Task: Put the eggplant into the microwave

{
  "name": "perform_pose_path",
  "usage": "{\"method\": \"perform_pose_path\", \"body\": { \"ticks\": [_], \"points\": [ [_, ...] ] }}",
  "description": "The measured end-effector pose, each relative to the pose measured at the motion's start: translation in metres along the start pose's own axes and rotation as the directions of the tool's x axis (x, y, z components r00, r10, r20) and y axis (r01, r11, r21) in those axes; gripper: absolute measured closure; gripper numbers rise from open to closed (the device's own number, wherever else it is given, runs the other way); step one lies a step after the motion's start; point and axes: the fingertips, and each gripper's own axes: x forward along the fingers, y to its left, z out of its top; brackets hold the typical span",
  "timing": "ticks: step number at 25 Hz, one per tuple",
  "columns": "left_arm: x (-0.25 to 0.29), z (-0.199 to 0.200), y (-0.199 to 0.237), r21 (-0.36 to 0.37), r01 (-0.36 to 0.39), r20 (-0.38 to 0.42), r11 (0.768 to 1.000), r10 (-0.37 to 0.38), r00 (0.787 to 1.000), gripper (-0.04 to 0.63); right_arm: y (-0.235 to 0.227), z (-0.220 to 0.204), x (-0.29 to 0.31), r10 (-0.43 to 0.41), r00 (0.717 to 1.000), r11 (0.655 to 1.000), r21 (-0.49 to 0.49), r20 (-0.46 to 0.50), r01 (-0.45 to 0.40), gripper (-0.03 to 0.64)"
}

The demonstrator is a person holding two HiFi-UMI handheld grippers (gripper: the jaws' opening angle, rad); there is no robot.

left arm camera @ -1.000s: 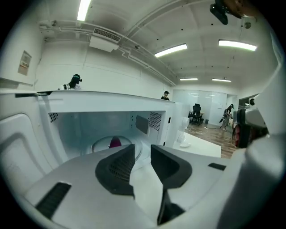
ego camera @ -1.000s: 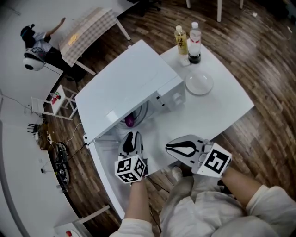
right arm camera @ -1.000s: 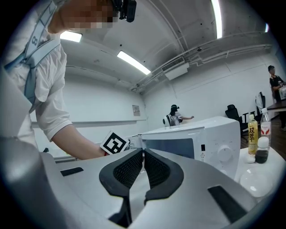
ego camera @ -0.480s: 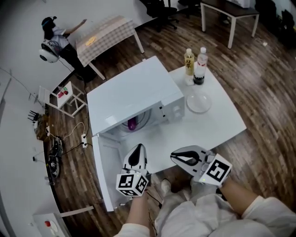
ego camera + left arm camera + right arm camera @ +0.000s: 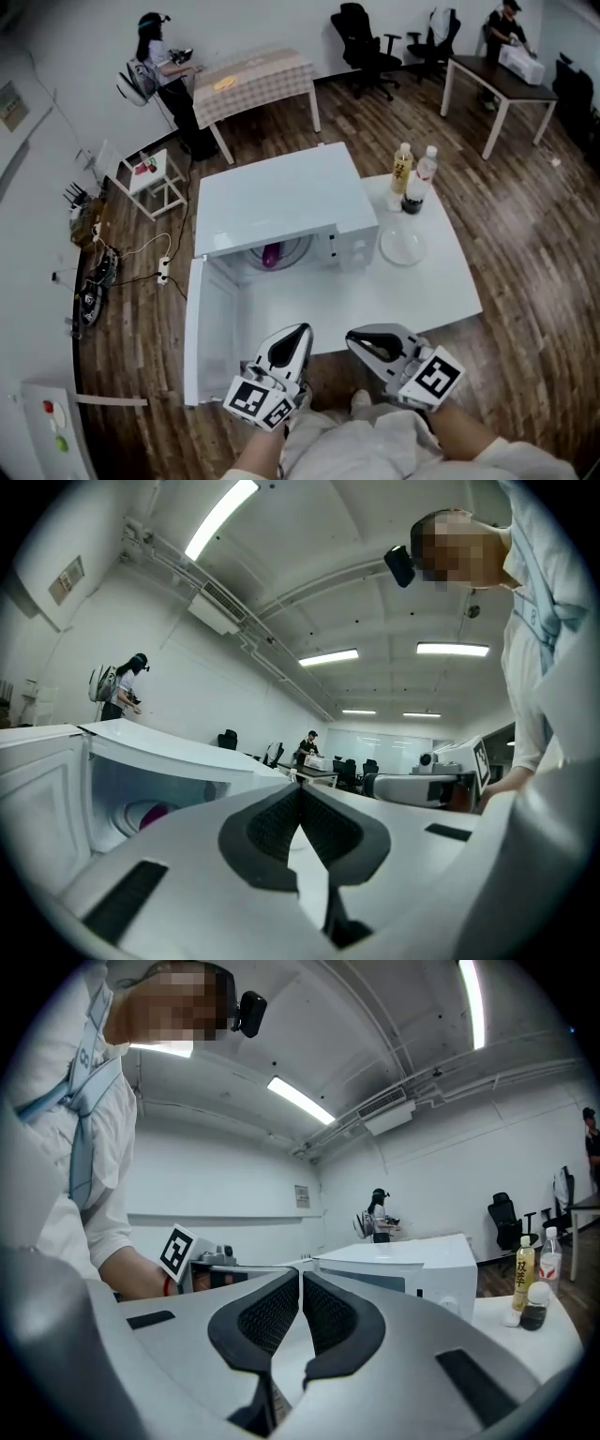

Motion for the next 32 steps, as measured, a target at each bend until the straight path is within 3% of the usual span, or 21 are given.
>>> {"method": "perform_pose_path", "body": {
  "ticks": [8, 18, 32],
  "points": [
    [-0.016, 0.011, -0.042, 0.031, 0.073, 0.047, 0.997, -0.075, 0.996, 0.594, 0.005, 0.010, -0.019, 0.017, 1.000, 1.000, 0.007, 0.017, -0.018, 0.581],
    [-0.010, 0.030, -0.077, 0.120, 0.184, 0.071, 0.976, -0.193, 0.979, 0.594, 0.013, 0.020, -0.031, 0.016, 1.000, 1.000, -0.010, 0.022, -0.016, 0.583],
    [-0.013, 0.021, -0.086, 0.090, 0.210, 0.035, 0.974, -0.214, 0.976, 0.594, 0.013, 0.020, -0.032, 0.015, 1.000, 1.000, 0.013, 0.020, -0.016, 0.584]
  ]
}}
